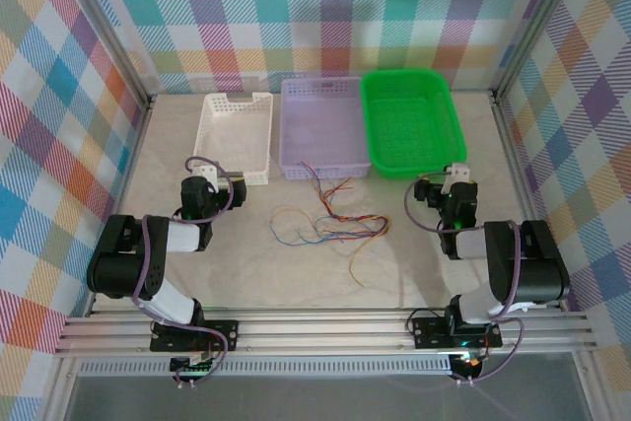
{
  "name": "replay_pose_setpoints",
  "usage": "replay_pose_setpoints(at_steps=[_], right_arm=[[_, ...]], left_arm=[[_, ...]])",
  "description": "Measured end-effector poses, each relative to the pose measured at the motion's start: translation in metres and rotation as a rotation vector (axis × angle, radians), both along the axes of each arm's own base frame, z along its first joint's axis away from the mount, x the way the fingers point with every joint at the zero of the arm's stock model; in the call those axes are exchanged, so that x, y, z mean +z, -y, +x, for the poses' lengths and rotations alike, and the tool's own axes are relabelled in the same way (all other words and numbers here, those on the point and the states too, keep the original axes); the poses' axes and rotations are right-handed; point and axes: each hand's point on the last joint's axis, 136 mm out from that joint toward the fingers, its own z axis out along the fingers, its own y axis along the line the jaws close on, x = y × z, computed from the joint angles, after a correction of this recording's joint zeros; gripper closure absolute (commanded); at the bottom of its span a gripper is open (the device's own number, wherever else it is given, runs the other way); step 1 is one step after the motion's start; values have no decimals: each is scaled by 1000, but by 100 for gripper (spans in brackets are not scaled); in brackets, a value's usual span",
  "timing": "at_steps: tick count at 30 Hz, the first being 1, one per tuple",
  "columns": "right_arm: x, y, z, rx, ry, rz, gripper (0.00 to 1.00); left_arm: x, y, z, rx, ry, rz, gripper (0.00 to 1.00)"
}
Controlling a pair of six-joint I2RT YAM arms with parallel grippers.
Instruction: Untangle the cables
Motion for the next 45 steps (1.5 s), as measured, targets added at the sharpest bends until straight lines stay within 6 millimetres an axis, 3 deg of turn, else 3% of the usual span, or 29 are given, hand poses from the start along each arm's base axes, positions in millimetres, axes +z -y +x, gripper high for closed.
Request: replay_pose_setpoints(at_steps=[4,6,13,21,27,29,33,41,45], right_arm=[[2,-1,-4,8,10,2,0],[12,-1,-7,9,14,3,0],[93,-15,-10,56,181,12,0],[136,-35,-35,133,200,195,0],[189,-60,-50,231,168,438,0],[189,-65,-56,234,128,505,0],[162,-72,-65,234,-4,565,0],[132,-82,-80,241,-157,601,0],[120,-87,-86,241,-213,602,0]], left_arm=[[0,0,0,0,0,0,0],[0,0,0,0,0,0,0],[0,0,0,0,0,0,0],[0,0,0,0,0,0,0],[0,0,0,0,0,0,0],[0,0,0,1,0,0,0],[8,-4,-3,21,-3,6,0],[70,-3,-14,28,116,-31,0],[88,3,-20,13,124,-89,0]])
